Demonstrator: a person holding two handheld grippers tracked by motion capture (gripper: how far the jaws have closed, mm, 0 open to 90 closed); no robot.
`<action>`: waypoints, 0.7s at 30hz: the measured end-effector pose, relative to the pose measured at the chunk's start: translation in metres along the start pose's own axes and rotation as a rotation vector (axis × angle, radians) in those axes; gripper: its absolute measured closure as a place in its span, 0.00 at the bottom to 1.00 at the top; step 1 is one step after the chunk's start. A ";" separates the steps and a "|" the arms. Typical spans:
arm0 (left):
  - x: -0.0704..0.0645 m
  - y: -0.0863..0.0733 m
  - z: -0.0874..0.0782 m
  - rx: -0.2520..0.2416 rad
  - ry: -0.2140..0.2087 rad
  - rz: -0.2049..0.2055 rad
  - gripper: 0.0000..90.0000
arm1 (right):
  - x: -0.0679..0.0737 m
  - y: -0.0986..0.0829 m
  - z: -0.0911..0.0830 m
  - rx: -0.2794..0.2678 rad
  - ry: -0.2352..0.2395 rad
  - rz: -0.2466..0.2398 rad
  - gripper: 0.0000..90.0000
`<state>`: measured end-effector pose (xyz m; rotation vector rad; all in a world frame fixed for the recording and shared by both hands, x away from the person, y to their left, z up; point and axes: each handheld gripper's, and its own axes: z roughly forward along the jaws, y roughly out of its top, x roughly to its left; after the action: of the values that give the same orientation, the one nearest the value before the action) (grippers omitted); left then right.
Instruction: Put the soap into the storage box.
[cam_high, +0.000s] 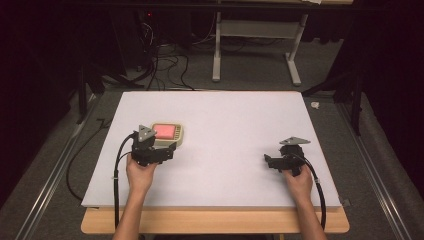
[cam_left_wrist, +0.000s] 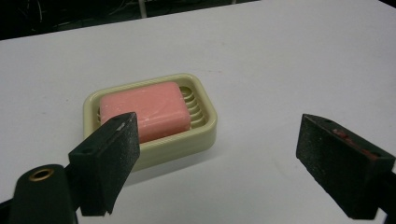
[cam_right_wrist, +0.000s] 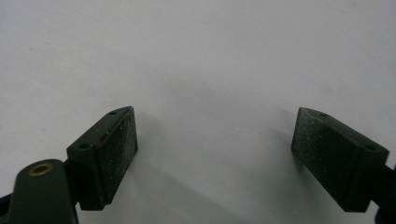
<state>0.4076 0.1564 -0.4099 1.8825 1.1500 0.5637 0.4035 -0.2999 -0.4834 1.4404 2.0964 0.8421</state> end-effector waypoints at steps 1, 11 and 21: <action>-0.001 0.000 -0.001 0.002 -0.001 0.001 0.16 | 0.000 0.000 0.000 0.000 0.000 0.000 0.17; -0.010 -0.004 -0.004 -0.002 -0.030 0.015 0.16 | 0.000 0.000 0.000 0.000 0.001 0.000 0.17; -0.020 -0.006 -0.006 -0.008 -0.061 0.031 0.16 | 0.000 0.000 0.000 0.000 0.001 0.001 0.17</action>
<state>0.3910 0.1428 -0.4110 1.9005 1.0796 0.5229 0.4035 -0.2999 -0.4834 1.4411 2.0965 0.8429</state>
